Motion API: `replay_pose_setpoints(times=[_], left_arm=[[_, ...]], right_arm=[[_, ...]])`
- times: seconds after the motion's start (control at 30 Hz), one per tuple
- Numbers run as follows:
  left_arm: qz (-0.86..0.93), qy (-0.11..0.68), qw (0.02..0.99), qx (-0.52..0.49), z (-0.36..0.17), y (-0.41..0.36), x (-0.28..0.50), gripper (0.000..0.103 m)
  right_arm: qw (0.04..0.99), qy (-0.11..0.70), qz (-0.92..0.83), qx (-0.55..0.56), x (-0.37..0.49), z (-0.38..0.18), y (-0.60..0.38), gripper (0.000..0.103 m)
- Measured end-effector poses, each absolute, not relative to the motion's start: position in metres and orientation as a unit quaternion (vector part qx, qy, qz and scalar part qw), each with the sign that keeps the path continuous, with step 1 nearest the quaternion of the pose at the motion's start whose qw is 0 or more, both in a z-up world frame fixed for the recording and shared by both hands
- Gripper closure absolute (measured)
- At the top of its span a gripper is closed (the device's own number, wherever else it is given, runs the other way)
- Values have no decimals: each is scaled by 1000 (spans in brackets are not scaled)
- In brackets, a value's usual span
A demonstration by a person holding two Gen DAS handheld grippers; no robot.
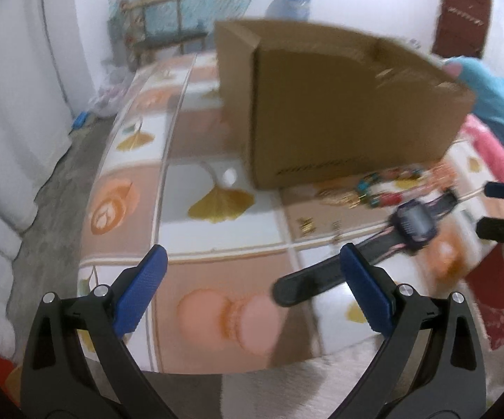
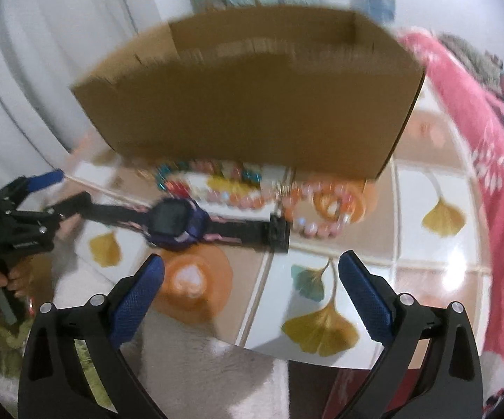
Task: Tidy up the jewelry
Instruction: 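Move the right tool toward the black smartwatch band, then close the right gripper on the smartwatch band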
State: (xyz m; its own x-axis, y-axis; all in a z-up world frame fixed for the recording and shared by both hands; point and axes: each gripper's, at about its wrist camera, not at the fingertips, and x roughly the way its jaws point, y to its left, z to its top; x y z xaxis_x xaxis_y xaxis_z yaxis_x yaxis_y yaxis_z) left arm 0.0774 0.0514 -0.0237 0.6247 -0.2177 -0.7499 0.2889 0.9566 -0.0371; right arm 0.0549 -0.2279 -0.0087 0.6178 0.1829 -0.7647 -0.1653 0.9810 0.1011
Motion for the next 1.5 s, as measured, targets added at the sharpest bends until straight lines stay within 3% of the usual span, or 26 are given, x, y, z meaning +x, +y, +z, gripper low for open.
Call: replay_pose_setpoints(times=[0.27,0.33,0.47,0.53,0.8,1.17,1.5], left_arm=[[-241,341,906,74,-4,20,37,9],[-247,339,902,100,-7,9,33,19],[-250,354,893,125,-19,2,34,30],[-248,364,891,115,-23,6,38,37],[-227,394,885,94,-32,25,53,49],[-218,411,880,94,-41,28,58,50],[-219,408,881,92,-43,30,59,50]], right_arm=[[889,425,172,-16,69,-6,-210,6],[887,430,168,-13,71,-9,-208,12],[888,435,142,33,75,-15,-220,18],[889,437,119,61,77,-18,-229,26],[894,429,84,100,74,-21,-233,51],[891,447,46,60,83,-36,-224,96],[909,405,63,76,61,-1,-231,102]])
